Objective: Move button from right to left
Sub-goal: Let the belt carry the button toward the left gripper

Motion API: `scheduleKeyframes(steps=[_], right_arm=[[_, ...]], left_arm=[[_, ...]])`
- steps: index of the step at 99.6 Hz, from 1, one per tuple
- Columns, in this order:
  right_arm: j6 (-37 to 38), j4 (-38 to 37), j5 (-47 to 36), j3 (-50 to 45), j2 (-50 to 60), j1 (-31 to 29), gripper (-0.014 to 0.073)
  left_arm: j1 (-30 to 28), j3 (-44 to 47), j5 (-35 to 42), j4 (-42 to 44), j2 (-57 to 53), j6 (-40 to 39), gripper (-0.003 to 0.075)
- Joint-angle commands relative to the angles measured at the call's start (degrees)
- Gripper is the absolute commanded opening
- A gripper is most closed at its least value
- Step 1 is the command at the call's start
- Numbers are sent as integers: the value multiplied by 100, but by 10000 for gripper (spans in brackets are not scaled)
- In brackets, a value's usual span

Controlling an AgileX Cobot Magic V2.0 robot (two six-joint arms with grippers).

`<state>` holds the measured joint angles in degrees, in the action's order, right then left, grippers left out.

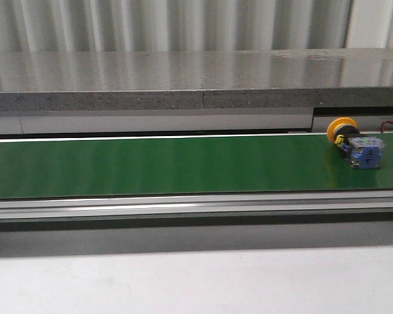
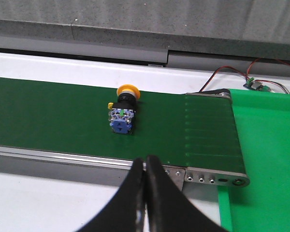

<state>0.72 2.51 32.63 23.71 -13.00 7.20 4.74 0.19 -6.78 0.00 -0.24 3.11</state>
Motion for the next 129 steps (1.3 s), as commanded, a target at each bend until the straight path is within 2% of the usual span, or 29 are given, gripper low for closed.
scheduleKeyframes(steps=[1, 33, 63, 75, 97, 120, 125, 129], right_arm=[[-72, -40, -671, -156, 121, 1, -67], [-72, -40, -921, -363, 145, 1, -67], [-72, -40, -921, -363, 145, 1, -67], [-72, -40, -921, -363, 145, 1, -67], [-72, -40, -921, -363, 145, 1, -67], [-72, -40, -921, -363, 145, 1, -67], [-72, -40, -921, -363, 145, 1, -67], [-72, -40, -921, -363, 145, 1, -67]], left_arm=[[12, 225, 441, -51, -178, -56, -20], [12, 225, 441, -51, -178, -56, -20], [12, 91, 746, -51, -128, -56, -20], [12, -251, 481, -51, 152, -56, -21], [12, -1256, -450, -38, 1104, -56, -21], [12, -2086, -903, -38, 2260, -56, -17], [12, -2236, -1024, -49, 2503, -56, 5], [12, -2356, -1087, -49, 2705, -56, 52]])
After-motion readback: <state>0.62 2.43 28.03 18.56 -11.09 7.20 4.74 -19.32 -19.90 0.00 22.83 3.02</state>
